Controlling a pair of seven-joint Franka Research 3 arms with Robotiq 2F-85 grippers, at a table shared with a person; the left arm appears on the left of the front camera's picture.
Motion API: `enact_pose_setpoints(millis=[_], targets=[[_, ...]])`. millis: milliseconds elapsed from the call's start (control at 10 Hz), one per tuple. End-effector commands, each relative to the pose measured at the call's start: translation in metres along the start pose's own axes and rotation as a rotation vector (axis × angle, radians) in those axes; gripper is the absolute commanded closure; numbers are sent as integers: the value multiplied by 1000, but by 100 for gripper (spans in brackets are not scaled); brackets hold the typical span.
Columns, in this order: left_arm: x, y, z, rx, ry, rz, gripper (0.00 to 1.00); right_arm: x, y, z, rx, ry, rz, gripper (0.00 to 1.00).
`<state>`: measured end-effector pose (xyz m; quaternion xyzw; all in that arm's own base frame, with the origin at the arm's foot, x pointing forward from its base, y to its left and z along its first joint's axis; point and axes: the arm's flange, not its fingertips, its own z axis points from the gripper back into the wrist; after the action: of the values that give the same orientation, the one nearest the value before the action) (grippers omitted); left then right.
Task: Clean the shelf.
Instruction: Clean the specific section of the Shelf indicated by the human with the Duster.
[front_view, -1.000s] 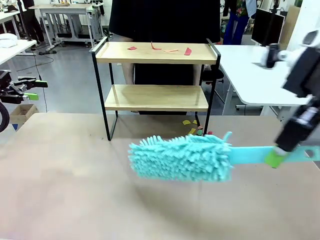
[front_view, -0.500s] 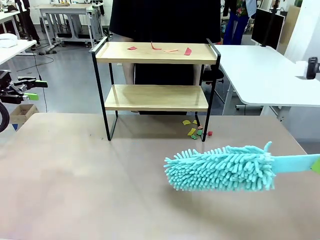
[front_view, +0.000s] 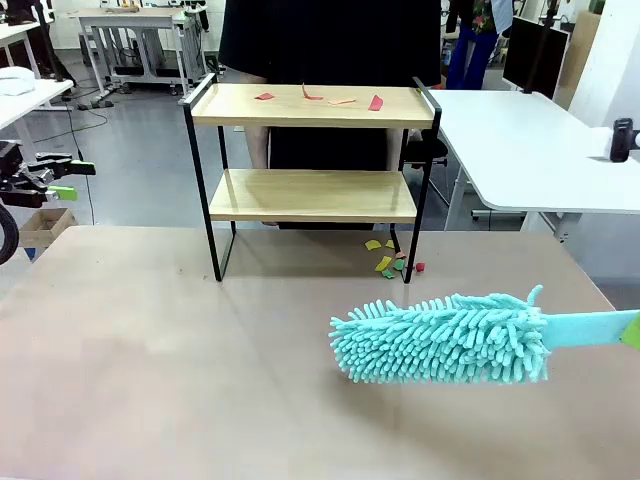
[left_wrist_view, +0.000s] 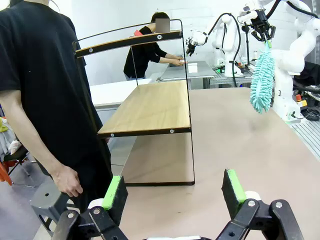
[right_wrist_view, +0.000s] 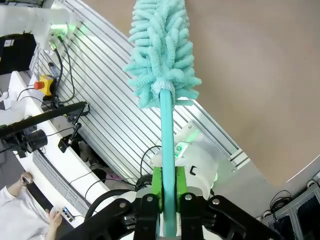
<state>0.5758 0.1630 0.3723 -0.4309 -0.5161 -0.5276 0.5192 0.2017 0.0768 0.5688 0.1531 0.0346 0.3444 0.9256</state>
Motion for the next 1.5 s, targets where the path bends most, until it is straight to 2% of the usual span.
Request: enact_pose_setpoints(millis=[0, 1400], targets=[[3, -2, 0, -8, 6, -10, 0, 0, 5, 4, 20, -9, 2, 86], [3, -2, 0, -8, 6, -10, 0, 0, 5, 4, 20, -9, 2, 86]])
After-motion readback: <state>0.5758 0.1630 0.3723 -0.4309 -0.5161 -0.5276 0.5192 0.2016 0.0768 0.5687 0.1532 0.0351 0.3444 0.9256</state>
